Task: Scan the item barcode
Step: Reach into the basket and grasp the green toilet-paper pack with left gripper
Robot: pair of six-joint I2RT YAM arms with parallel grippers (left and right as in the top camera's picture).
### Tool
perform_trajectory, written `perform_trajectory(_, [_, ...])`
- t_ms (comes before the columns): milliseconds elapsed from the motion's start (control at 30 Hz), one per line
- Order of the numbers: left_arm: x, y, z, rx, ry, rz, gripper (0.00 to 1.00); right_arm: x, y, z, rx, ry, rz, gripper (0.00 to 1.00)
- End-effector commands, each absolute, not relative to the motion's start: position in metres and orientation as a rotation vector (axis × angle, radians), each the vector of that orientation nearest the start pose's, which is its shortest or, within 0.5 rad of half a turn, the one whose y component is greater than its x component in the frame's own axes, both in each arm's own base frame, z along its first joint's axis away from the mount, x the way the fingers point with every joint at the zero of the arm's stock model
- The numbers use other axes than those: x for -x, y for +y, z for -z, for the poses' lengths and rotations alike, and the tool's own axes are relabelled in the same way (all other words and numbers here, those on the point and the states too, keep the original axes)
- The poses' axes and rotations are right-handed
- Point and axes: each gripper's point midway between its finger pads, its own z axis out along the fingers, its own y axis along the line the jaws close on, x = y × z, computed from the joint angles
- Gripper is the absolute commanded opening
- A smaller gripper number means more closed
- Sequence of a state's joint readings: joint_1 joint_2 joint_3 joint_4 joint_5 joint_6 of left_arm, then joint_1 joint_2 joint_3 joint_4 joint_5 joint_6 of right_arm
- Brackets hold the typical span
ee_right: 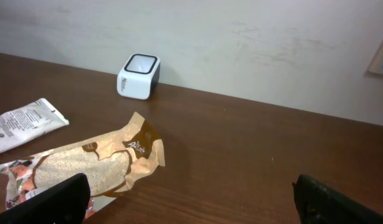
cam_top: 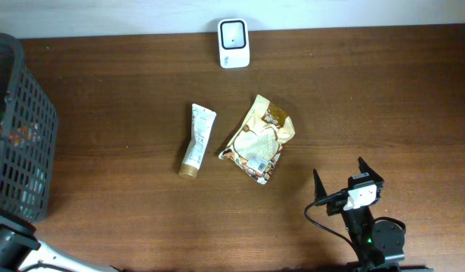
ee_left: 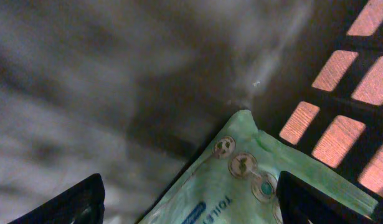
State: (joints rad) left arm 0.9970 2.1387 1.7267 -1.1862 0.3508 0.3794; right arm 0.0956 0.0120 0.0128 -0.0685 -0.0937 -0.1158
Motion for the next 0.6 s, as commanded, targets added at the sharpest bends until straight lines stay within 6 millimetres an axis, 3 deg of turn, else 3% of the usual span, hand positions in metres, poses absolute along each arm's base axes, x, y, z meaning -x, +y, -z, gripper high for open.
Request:
perform_trajectory(0, [-0.27,0.304,-0.051,0.867,2.77,0.453,0.84,-0.243,0.04,-0.157,0.245,1.626,-0.061,0.98])
perform_trajectory(100, [-0.274,0.305,-0.053,0.858,2.75,0.458,0.84,-0.243,0.04,-0.157,0.245,1.626,-0.061,0.98])
perform_trajectory(267, [-0.292,0.305,-0.077,0.822,2.66,0.528,0.87,-0.243,0.04,-0.157,0.245,1.626,-0.061,0.98])
perform_trajectory(467, [-0.292,0.305,-0.101,0.826,2.665,0.535,0.88,-0.243,0.04,-0.157,0.245,1.626,-0.061,0.99])
perform_trajectory(567, [-0.285,0.296,-0.102,0.853,2.694,0.577,0.86,-0.243,0.04,-0.157,0.245,1.626,-0.061,0.98])
